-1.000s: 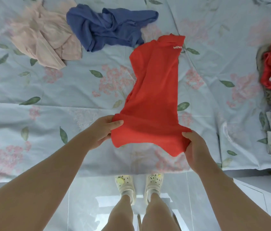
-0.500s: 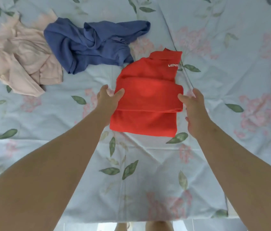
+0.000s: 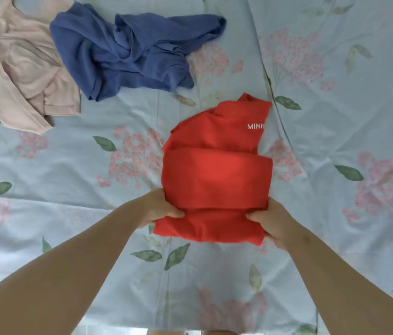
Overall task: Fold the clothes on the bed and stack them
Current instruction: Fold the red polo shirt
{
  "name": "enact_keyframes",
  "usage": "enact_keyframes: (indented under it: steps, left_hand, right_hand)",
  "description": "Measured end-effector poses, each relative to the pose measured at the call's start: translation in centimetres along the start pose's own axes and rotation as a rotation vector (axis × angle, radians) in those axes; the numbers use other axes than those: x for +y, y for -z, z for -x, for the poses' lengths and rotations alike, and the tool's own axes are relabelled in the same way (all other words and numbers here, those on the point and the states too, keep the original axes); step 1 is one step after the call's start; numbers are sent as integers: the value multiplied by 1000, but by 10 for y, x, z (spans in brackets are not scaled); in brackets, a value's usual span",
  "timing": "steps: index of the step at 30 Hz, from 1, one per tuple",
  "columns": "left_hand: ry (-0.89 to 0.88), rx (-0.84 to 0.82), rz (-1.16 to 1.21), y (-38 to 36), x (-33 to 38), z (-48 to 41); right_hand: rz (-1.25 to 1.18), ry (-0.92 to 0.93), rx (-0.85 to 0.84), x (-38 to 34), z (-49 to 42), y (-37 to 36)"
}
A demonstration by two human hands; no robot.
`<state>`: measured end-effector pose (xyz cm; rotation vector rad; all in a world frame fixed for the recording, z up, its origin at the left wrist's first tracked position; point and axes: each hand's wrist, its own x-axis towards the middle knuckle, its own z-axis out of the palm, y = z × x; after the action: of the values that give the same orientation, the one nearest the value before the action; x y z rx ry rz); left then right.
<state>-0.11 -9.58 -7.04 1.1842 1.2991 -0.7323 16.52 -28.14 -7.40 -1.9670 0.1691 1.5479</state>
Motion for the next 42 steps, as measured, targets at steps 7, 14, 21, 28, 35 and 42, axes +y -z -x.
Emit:
enact_keyframes:
  steps: [7, 14, 21, 28, 35, 42]
  left_hand:
    - [-182, 118, 446, 29, 37, -9]
    - [-554, 704, -380, 27, 76, -39]
    - [-509, 822, -315, 34, 62, -28]
    - [-322, 555, -134, 2, 25, 3]
    - [-66, 112, 279, 35, 61, 17]
    - [-243, 337, 820, 47, 104, 7]
  right_hand:
    - [-262, 94, 132, -36, -9, 10]
    - [125, 343, 351, -50, -25, 6]
    - [45, 364, 494, -36, -22, 7]
    - [74, 219, 353, -32, -7, 7]
    - [-511, 124, 8, -82, 13, 21]
    - [-701, 153, 123, -107, -5, 20]
